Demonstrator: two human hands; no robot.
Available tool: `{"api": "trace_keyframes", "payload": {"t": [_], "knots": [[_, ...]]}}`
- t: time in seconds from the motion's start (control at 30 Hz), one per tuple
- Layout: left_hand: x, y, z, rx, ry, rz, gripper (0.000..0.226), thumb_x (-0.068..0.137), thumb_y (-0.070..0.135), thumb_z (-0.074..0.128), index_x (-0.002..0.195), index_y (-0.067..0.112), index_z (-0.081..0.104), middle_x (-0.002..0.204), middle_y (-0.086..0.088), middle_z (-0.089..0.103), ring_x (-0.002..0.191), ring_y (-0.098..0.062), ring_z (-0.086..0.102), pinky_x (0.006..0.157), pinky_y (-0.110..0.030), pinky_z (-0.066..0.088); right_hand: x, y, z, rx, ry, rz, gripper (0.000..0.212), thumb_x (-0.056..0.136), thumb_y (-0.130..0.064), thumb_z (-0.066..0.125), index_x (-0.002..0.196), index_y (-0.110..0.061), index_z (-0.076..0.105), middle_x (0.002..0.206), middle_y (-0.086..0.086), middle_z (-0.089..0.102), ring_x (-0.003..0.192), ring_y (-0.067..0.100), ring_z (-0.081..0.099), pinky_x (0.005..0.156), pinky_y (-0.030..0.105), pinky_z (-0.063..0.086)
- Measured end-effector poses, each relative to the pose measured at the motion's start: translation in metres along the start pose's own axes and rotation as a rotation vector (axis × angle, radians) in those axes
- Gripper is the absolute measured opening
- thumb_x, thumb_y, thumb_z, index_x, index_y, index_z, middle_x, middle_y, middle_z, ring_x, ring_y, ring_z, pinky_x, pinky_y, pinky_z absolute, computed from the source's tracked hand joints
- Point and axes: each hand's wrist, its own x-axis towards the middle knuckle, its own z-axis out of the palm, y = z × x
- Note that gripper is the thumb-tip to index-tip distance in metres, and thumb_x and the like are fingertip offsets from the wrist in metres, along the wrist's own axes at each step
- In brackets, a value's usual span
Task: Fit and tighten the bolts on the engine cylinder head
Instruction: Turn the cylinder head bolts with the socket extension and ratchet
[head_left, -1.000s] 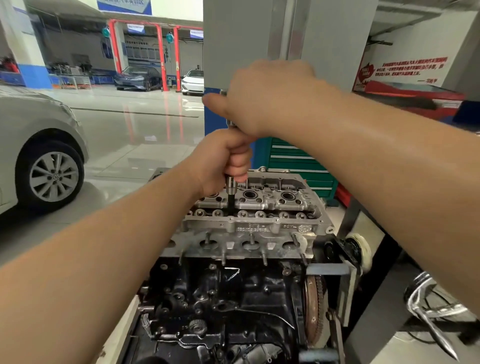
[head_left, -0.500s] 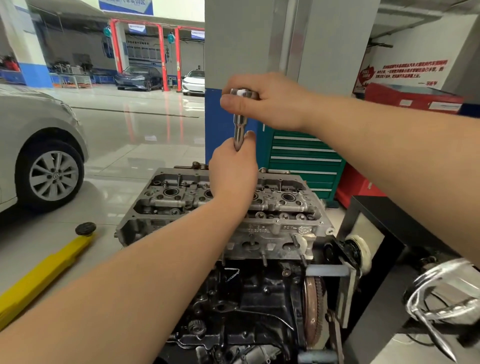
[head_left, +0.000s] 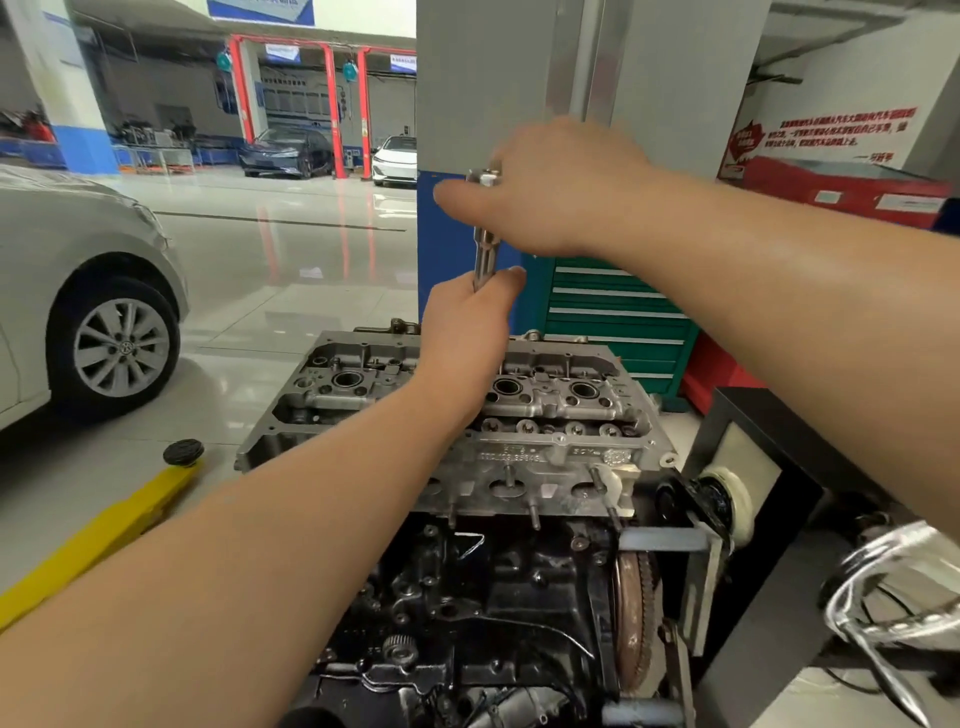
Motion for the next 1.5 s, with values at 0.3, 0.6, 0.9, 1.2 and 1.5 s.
{"api": "trace_keyframes", "payload": {"t": [0.3, 0.6, 0.9, 1.2, 1.5], "knots": [[-0.002, -0.005, -0.003, 0.000, -0.065, -0.005, 0.058, 0.080, 0.051, 0.067, 0.067, 0.004, 0.036, 0.062, -0.009, 0.031, 0.061, -0.023, 0.029, 0.063, -0.044, 0.027, 0.025, 0.043, -0.041, 0.647, -0.784, -0.083, 0.057, 0.100, -0.065, 0.044, 0.094, -0.016, 0.073, 0.082, 0.008, 0.065, 0.075, 0.026, 0.053, 0.074, 0.039, 0.044], [0.001, -0.008, -0.011, -0.094, -0.093, -0.068, 0.045, 0.077, 0.051, 0.068, 0.063, 0.022, 0.036, 0.054, 0.003, 0.030, 0.048, -0.018, 0.025, 0.051, -0.035, 0.021, 0.051, 0.031, -0.034, 0.737, -0.896, -0.145, 0.052, 0.104, -0.040, 0.054, 0.115, 0.010, 0.060, 0.073, 0.017, 0.053, 0.058, 0.023, 0.034, 0.051, 0.033, 0.026], [-0.002, -0.004, -0.014, -0.082, -0.150, -0.099, 0.039, 0.084, 0.046, 0.067, 0.067, 0.024, 0.040, 0.056, 0.003, 0.033, 0.048, -0.016, 0.027, 0.053, -0.032, 0.025, 0.058, 0.086, -0.065, 1.073, -0.687, -0.125, 0.034, 0.105, -0.044, 0.049, 0.111, -0.014, 0.065, 0.090, 0.007, 0.065, 0.059, 0.018, 0.046, 0.056, 0.034, 0.031], [-0.001, -0.007, -0.014, -0.099, -0.215, -0.101, 0.039, 0.093, 0.040, 0.068, 0.072, 0.020, 0.043, 0.055, 0.004, 0.032, 0.047, -0.016, 0.024, 0.049, -0.029, 0.022, -0.078, 0.212, 0.060, 0.242, -0.482, 0.280, 0.058, 0.094, -0.009, 0.069, 0.141, -0.041, 0.060, 0.114, -0.010, 0.074, 0.090, 0.000, 0.068, 0.079, 0.014, 0.044], [-0.003, -0.003, -0.010, -0.085, -0.188, -0.110, 0.045, 0.099, 0.031, 0.066, 0.065, 0.026, 0.036, 0.052, 0.005, 0.031, 0.046, -0.016, 0.023, 0.053, -0.033, 0.019, -0.168, 0.301, 0.152, -0.009, -0.520, 0.432, 0.066, 0.089, -0.022, 0.079, 0.145, -0.046, 0.053, 0.098, -0.003, 0.048, 0.108, 0.031, 0.062, 0.086, 0.033, 0.045]]}}
